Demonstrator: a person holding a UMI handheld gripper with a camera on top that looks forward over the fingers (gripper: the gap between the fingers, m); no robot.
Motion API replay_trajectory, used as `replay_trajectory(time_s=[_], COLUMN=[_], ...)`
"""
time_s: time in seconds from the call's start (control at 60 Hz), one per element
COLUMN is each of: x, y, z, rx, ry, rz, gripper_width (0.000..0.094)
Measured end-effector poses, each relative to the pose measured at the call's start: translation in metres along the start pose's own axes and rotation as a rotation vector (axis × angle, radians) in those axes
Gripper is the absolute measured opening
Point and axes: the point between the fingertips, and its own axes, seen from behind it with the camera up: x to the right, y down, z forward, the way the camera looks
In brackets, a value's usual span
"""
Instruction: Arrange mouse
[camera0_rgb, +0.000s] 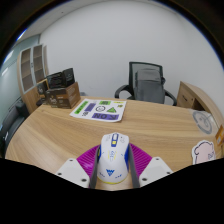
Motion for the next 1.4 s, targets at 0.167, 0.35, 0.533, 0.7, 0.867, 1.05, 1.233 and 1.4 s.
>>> replay_trajectory(time_s=[0.167, 0.35, 0.533, 0.7, 0.867, 1.05, 1.233, 1.4], x=[-0.001, 0.091, 0.232, 0.294, 0.299, 0.298, 0.276, 0.243], y=[0.0, -0.061, -0.027, 0.013, 0.046, 0.054, 0.032, 0.023], z=[-0.006, -0.057, -0.092, -0.102, -0.094, -0.1, -0.138, -0.198], rx=[-0.042, 0.06, -0.003, -0.058, -0.145, -0.217, -0.151, -0.084], ry=[-0.02, 0.074, 0.23, 0.29, 0.231, 0.214, 0.221, 0.252], rz=[0.037, 0.104, 0.1, 0.132, 0.188, 0.161, 0.215, 0.205], gripper_width=[0.0368, 0.0367, 0.0367, 0.0372, 0.0417, 0.0692, 0.0835, 0.0835])
